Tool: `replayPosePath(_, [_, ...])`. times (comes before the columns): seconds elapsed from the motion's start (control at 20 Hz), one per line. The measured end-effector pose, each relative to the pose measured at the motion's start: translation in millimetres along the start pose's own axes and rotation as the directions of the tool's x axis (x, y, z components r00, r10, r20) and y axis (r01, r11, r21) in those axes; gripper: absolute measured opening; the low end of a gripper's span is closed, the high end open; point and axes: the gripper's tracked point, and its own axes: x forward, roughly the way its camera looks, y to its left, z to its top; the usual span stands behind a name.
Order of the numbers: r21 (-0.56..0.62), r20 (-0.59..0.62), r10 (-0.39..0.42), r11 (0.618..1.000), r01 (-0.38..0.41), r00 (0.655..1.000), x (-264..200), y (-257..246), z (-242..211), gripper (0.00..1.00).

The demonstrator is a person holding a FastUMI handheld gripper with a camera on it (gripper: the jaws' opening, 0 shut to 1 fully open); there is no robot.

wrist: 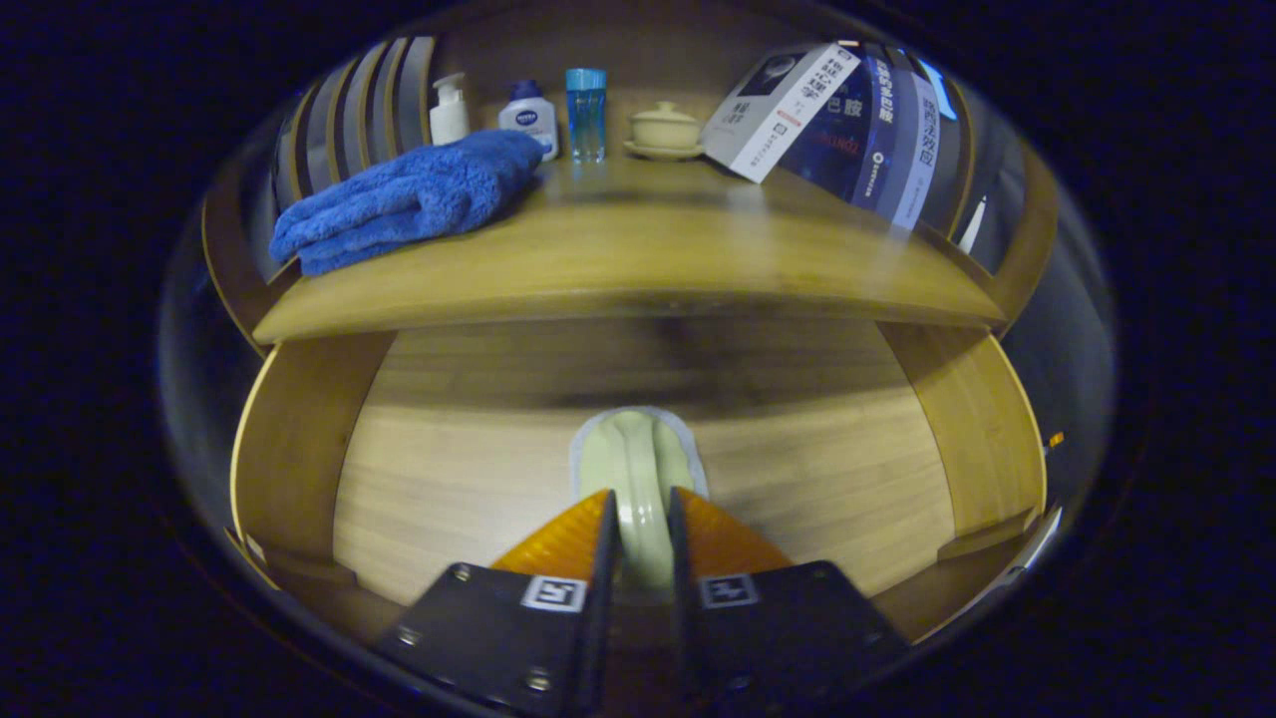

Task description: Pull open the drawer, take out the items inside it, and place them on the countertop above the cabinet.

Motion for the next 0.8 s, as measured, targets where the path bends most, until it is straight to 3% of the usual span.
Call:
replayPosePath(0.1, [0.006,0.003,0.007,1.0,-0.007,1.0,-1.9,0.9,0.8,0.17])
replayPosePath(0.4, [-0.003,0.03,-0.003,1.0,0.003,1.0,-18.8,3.5,2.9,0.17])
replayPosePath(0.8, [0.042,0.157,-0.035,0.999,0.029,0.987,-80.0,-0.4,36.0,0.17])
